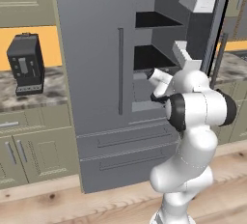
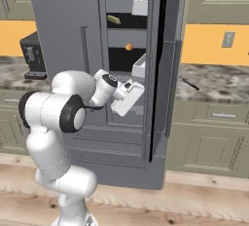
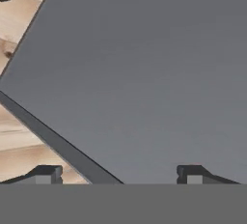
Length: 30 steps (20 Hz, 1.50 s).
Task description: Retrieve the butter from the fridge and place it on a plate on the dining table. Then retrieve the butter knife by the fridge and place it near the plate.
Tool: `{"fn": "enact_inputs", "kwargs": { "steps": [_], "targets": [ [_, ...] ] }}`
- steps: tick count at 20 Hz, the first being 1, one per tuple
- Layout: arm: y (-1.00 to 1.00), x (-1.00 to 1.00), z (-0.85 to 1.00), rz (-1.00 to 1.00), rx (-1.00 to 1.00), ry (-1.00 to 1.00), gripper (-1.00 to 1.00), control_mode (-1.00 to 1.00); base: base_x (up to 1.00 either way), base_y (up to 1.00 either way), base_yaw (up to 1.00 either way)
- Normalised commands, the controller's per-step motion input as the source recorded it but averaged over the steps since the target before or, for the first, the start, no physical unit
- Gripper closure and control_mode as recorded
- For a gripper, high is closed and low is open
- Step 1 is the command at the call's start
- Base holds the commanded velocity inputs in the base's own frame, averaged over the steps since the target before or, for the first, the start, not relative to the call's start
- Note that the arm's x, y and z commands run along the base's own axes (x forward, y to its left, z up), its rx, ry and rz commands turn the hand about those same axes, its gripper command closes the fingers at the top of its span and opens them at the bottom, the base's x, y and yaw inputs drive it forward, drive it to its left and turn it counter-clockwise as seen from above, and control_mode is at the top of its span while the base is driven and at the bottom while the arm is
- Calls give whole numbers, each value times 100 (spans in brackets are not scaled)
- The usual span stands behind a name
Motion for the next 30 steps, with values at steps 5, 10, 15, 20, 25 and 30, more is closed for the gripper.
{"fn": "enact_inputs", "kwargs": {
  "steps": [5,10,15,20,25,30],
  "targets": [
    [-76,-28,0,0,-1,0,-100,-100,0,0,0],
    [28,-6,-15,0,0,0,-100,-100,0,0,0],
    [75,9,20,0,2,0,-100,-100,0,0,0],
    [37,9,9,-12,49,2,-100,-100,0,0,0],
    [70,23,0,-26,53,-10,-100,-100,0,0,0],
    [96,44,1,-37,25,-25,-100,-100,0,0,0]
  ]
}}
